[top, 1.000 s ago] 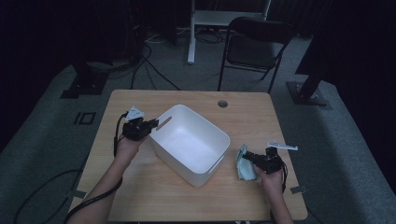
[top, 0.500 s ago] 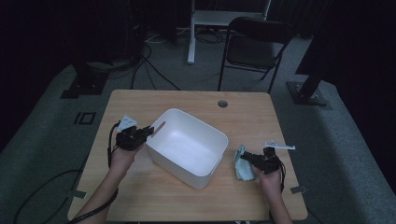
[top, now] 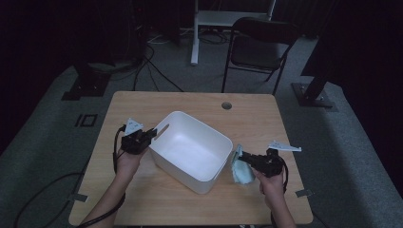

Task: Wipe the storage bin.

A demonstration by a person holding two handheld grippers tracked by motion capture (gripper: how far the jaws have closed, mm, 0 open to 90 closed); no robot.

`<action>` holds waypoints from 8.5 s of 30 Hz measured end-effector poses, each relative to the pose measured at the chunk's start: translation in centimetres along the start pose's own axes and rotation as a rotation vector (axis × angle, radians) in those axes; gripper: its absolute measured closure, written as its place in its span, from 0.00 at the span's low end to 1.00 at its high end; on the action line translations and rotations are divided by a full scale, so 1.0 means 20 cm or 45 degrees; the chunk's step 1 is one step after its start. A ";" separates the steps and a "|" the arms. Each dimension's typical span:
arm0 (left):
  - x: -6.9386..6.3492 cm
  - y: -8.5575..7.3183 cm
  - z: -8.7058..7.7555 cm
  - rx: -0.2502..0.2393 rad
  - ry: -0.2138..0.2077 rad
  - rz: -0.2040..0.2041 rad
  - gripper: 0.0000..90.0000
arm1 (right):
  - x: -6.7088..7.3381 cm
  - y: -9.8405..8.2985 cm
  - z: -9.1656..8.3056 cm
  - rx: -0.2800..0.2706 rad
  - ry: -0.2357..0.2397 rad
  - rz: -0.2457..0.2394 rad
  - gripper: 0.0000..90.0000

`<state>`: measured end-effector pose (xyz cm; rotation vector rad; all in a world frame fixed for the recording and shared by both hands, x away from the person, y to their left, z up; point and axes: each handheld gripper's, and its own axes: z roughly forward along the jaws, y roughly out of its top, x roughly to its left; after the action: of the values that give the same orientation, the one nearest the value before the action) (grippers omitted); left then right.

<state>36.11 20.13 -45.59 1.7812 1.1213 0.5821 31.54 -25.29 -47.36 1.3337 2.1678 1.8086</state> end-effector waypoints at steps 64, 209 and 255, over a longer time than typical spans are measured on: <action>-0.09 -0.04 -0.06 0.014 0.058 0.015 0.95 | -0.17 -0.15 0.29 0.189 -0.180 0.069 0.95; -0.13 -0.04 -0.03 -0.003 0.113 -0.013 0.94 | 0.16 -0.22 0.16 0.144 -0.055 -0.075 0.95; -0.13 -0.04 -0.03 -0.002 0.106 -0.004 0.92 | -0.04 -0.21 0.25 0.168 -0.123 0.015 0.95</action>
<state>34.04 18.23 -45.75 1.7676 1.1795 0.6601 32.05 -21.68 -52.81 1.4293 2.2682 1.5937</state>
